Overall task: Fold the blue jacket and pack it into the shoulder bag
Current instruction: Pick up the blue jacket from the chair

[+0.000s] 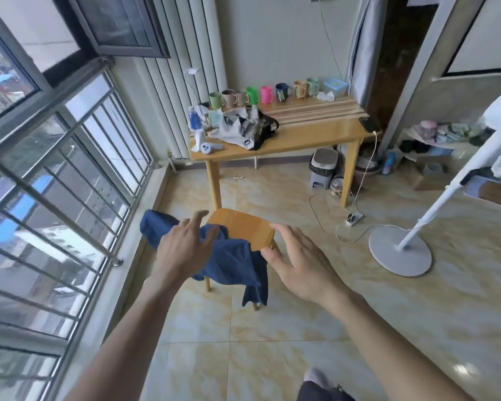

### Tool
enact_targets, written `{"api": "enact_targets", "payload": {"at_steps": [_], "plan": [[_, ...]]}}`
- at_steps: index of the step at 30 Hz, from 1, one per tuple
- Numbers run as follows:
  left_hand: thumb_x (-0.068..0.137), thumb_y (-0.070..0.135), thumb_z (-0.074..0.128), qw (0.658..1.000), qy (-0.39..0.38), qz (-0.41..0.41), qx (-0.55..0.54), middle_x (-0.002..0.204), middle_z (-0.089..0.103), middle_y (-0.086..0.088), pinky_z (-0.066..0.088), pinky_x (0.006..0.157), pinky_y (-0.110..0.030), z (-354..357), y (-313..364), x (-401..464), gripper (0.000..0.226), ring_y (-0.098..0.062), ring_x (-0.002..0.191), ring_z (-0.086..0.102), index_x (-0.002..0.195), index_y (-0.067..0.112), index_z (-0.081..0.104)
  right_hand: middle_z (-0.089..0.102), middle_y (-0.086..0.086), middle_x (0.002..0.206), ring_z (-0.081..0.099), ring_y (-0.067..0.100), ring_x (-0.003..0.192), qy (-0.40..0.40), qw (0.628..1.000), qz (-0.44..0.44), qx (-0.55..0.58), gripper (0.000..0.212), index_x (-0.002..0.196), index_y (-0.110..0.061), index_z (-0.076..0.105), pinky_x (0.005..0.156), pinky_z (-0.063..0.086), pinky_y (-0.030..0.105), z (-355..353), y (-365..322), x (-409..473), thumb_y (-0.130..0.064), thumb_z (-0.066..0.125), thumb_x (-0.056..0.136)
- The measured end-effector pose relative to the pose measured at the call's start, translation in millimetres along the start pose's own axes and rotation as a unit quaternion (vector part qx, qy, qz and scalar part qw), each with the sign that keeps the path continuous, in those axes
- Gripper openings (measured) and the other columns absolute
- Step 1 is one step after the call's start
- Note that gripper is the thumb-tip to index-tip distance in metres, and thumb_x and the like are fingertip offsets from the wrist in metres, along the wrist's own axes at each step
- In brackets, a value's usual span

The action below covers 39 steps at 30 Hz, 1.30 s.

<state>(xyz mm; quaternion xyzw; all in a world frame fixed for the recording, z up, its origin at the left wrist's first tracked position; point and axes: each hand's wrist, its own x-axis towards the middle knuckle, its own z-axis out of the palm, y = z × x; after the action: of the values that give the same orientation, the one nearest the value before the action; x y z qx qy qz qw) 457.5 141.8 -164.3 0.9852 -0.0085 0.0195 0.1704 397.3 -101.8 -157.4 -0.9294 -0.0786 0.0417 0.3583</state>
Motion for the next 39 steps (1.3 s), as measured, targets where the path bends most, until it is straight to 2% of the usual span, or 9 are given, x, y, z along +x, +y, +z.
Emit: {"api": "enact_targets", "payload": {"at_steps": [5, 9, 19, 22, 27, 30, 34, 37, 39], "plan": [[0.098, 0.053, 0.038, 0.997, -0.056, -0.054, 0.030, 0.123, 0.068, -0.002, 0.045, 0.074, -0.039, 48.6, -29.0, 63.0, 0.045, -0.028, 0.109, 0.061, 0.137, 0.031, 0.044, 0.049, 0.000, 0.148, 0.048, 0.023, 0.134, -0.092, 0.995, 0.042, 0.010, 0.055, 0.148, -0.026, 0.036, 0.104, 0.044, 0.043, 53.5, 40.6, 105.0, -0.052, 0.044, 0.100], [0.098, 0.053, 0.039, 0.988, -0.099, -0.110, 0.044, 0.135, 0.064, 0.000, 0.046, 0.080, -0.038, 88.6, -47.5, 113.1, 0.051, -0.028, 0.117, 0.061, 0.143, 0.029, 0.043, 0.048, 0.004, 0.149, 0.050, 0.030, 0.131, -0.198, 0.976, 0.081, 0.025, 0.059, 0.148, -0.023, 0.035, 0.099, 0.047, 0.043, 102.7, 84.7, 189.9, -0.049, 0.051, 0.098], [0.099, 0.050, 0.040, 0.944, -0.203, -0.256, 0.050, 0.136, 0.060, -0.002, 0.047, 0.084, -0.038, 145.3, -38.4, 205.3, 0.046, -0.027, 0.123, 0.057, 0.141, 0.030, 0.043, 0.063, 0.011, 0.124, 0.060, 0.031, 0.107, -0.369, 0.880, 0.256, 0.157, 0.052, 0.145, -0.021, 0.042, 0.080, 0.044, 0.035, 188.5, 143.3, 315.5, -0.042, 0.055, 0.099], [0.098, 0.050, 0.038, 0.931, -0.233, -0.277, 0.041, 0.132, 0.061, -0.004, 0.050, 0.088, -0.039, 152.5, -30.8, 219.1, 0.047, -0.028, 0.119, 0.059, 0.141, 0.031, 0.043, 0.060, 0.008, 0.132, 0.057, 0.025, 0.107, -0.382, 0.849, 0.323, 0.167, 0.051, 0.139, -0.017, 0.049, 0.081, 0.044, 0.031, 199.9, 150.6, 326.9, -0.025, 0.069, 0.093], [0.096, 0.051, 0.036, 0.914, -0.266, -0.306, 0.028, 0.124, 0.062, -0.001, 0.051, 0.091, -0.043, 158.0, -26.7, 229.9, 0.044, -0.025, 0.115, 0.059, 0.136, 0.033, 0.046, 0.069, 0.002, 0.097, 0.064, 0.025, 0.100, -0.341, 0.807, 0.416, 0.244, 0.035, 0.113, -0.012, 0.070, 0.068, 0.046, 0.028, 197.9, 158.7, 341.1, 0.004, 0.072, 0.082], [0.095, 0.055, 0.038, 0.900, -0.270, -0.342, -0.015, 0.128, 0.063, 0.000, 0.049, 0.096, -0.043, 156.6, -22.4, 233.8, 0.049, -0.023, 0.120, 0.057, 0.136, 0.031, 0.048, 0.074, 0.001, 0.093, 0.071, 0.023, 0.102, -0.305, 0.812, 0.381, 0.321, 0.026, 0.093, -0.015, 0.071, 0.076, 0.051, 0.024, 181.2, 141.0, 348.2, 0.005, 0.078, 0.079], [0.083, 0.071, 0.051, 0.849, -0.197, -0.453, -0.187, 0.116, 0.069, 0.001, 0.052, 0.091, -0.035, 142.1, -11.3, 243.8, 0.066, -0.020, 0.112, 0.063, 0.129, 0.024, 0.058, 0.078, 0.012, 0.090, 0.078, 0.021, 0.087, -0.255, 0.789, 0.311, 0.465, 0.022, 0.103, -0.001, 0.068, 0.078, 0.061, 0.025, 140.0, 94.0, 343.3, 0.009, 0.073, 0.084], [0.085, 0.044, 0.071, 0.789, -0.130, -0.484, -0.355, 0.079, 0.073, -0.009, 0.054, 0.064, -0.028, 120.8, -4.2, 247.5, 0.044, -0.020, 0.076, 0.070, 0.093, 0.002, 0.074, 0.080, 0.014, 0.093, 0.077, 0.027, 0.094, -0.260, 0.806, 0.232, 0.478, 0.029, 0.104, 0.000, 0.066, 0.085, 0.061, 0.031, 109.7, 69.7, 322.9, 0.006, 0.078, 0.079], [0.085, 0.015, 0.071, 0.795, -0.135, -0.455, -0.378, 0.068, 0.070, -0.016, 0.056, 0.059, -0.030, 102.6, 3.8, 240.6, 0.017, -0.022, 0.065, 0.067, 0.078, 0.000, 0.076, 0.081, 0.009, 0.091, 0.078, 0.025, 0.090, -0.262, 0.812, 0.198, 0.482, 0.033, 0.105, 0.000, 0.064, 0.079, 0.061, 0.028, 92.1, 61.6, 303.9, 0.003, 0.081, 0.077]]}}
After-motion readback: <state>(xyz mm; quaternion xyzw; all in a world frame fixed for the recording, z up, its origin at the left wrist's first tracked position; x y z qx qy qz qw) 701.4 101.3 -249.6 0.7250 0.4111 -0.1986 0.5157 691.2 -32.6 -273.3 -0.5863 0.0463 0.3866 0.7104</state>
